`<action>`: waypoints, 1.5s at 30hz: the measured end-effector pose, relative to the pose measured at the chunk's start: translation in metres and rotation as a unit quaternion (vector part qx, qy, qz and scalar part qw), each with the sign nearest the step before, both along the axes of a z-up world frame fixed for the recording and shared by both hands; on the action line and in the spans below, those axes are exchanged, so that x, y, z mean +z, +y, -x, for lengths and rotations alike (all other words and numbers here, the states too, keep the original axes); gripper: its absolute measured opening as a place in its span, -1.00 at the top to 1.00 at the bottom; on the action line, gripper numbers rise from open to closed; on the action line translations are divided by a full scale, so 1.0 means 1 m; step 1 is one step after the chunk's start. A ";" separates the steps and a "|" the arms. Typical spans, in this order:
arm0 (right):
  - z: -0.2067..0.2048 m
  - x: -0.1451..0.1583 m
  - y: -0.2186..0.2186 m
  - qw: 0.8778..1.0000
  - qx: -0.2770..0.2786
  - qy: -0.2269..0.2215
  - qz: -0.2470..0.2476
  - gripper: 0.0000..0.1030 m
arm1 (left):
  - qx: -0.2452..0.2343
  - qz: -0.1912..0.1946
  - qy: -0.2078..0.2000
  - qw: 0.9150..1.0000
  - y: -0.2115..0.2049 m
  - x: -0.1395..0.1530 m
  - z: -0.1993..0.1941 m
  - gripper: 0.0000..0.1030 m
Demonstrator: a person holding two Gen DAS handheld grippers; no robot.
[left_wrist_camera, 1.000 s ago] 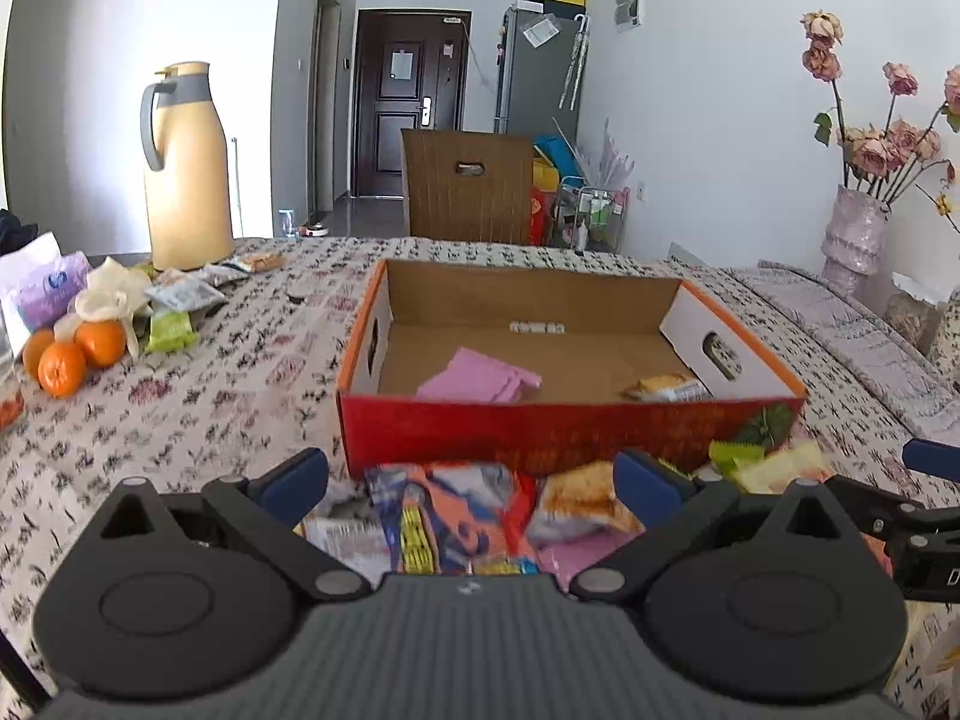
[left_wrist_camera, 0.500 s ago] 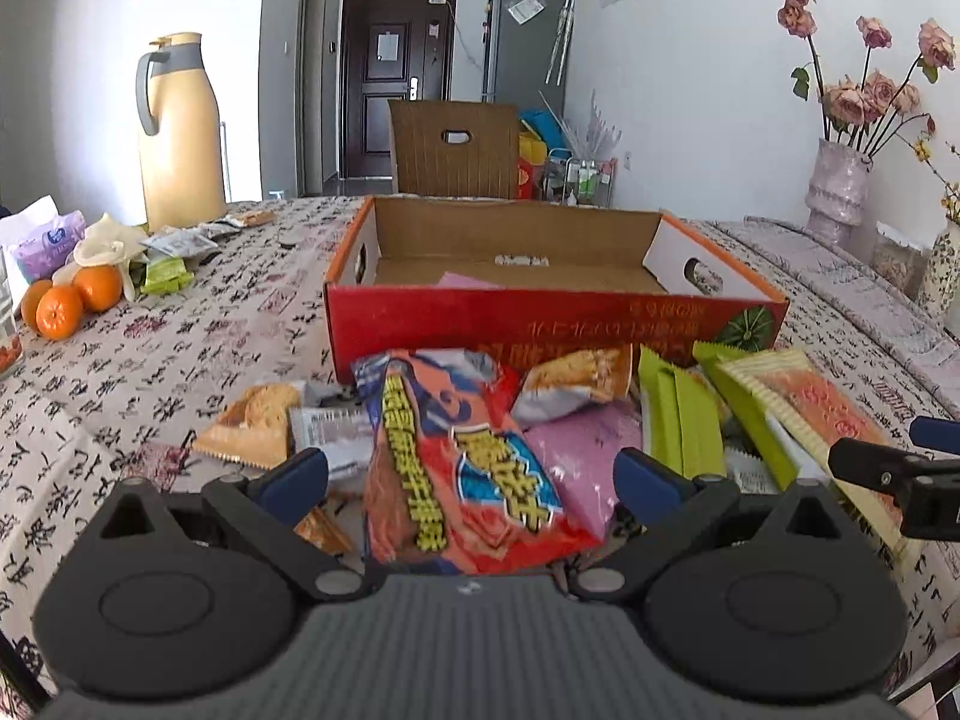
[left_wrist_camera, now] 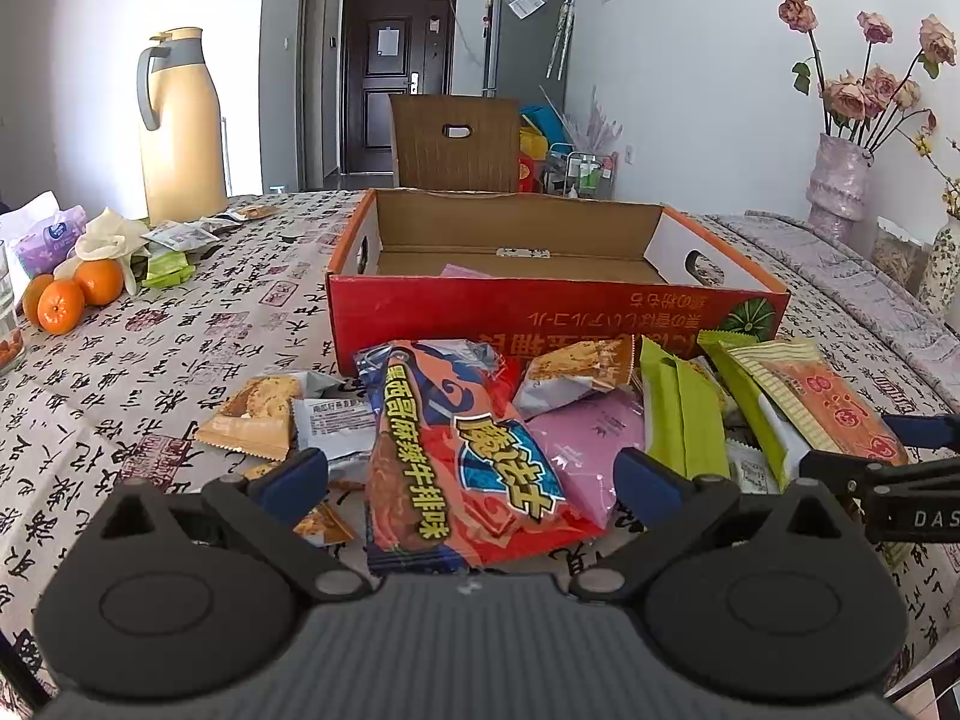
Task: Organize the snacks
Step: 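Grasp the red-and-blue chip bag with the left tool while the right tool grasps the stick-snack packet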
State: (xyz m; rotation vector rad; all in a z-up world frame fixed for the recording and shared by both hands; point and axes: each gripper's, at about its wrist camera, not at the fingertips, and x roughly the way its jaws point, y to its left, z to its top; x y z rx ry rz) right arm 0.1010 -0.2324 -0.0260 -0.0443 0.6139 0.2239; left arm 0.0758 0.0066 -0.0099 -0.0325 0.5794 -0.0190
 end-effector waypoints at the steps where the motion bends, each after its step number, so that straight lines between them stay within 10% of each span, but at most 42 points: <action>1: -0.001 0.000 -0.001 1.000 0.004 0.004 -0.003 -0.53 | 0.000 0.000 0.000 1.000 0.000 0.000 0.000 -1.00; 14: 0.006 -0.001 -0.010 0.999 0.007 0.010 -0.038 0.17 | 0.001 0.001 -0.005 1.000 0.002 0.003 0.003 -1.00; 39: 0.017 0.008 -0.024 0.996 -0.049 -0.041 -0.061 0.17 | 0.036 -0.036 0.055 0.997 -0.006 0.006 -0.046 -0.99; 45: 0.012 0.003 -0.027 0.996 -0.054 -0.034 -0.064 0.17 | 0.036 -0.033 0.083 0.995 -0.011 -0.004 -0.057 -0.59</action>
